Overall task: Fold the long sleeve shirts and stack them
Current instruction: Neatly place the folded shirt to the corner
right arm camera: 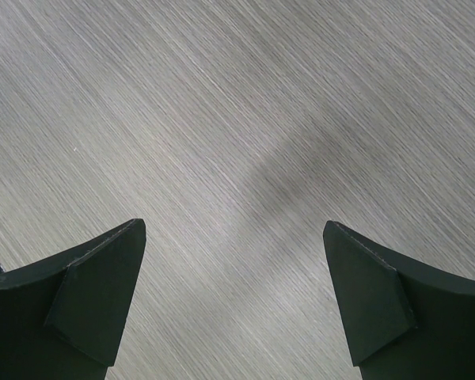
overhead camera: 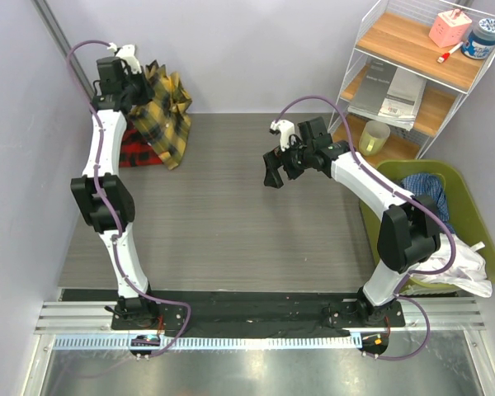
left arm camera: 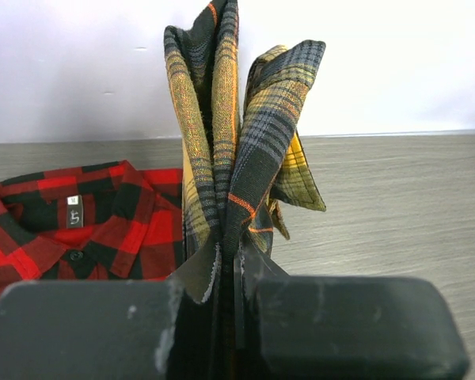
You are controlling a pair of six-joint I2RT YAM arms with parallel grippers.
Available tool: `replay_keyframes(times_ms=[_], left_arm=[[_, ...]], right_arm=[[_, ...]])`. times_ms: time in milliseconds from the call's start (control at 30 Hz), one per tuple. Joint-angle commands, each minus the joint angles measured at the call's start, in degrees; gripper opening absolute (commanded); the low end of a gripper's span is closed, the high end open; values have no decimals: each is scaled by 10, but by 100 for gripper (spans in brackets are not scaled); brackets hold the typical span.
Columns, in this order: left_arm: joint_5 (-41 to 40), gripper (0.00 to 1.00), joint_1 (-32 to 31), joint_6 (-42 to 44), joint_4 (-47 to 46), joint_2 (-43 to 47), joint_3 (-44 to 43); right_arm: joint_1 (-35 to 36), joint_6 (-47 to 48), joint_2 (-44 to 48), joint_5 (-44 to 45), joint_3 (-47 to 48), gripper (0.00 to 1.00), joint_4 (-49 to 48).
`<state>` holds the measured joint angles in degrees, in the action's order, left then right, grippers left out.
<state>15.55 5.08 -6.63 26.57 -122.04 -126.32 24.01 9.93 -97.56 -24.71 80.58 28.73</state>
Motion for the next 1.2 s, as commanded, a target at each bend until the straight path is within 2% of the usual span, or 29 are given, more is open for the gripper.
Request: replay_keyframes(times_ms=[0, 300, 467, 733, 867, 1167], left_arm=[[-17, 0, 14, -8, -62, 49, -19], [9, 0, 69, -17, -73, 14, -3], [32, 0, 100, -27, -123, -3, 33], [68, 1, 122, 28, -143, -43, 42], [82, 0, 131, 37, -193, -54, 54], [62, 0, 141, 102, -220, -77, 49]], right_arm=[[3, 0, 9, 5, 21, 100, -16], [3, 4, 6, 5, 20, 100, -10], [3, 7, 2, 5, 23, 100, -8], [3, 9, -4, 2, 24, 100, -3], [3, 9, -8, 0, 25, 100, -3], [3, 16, -2, 4, 21, 100, 1]])
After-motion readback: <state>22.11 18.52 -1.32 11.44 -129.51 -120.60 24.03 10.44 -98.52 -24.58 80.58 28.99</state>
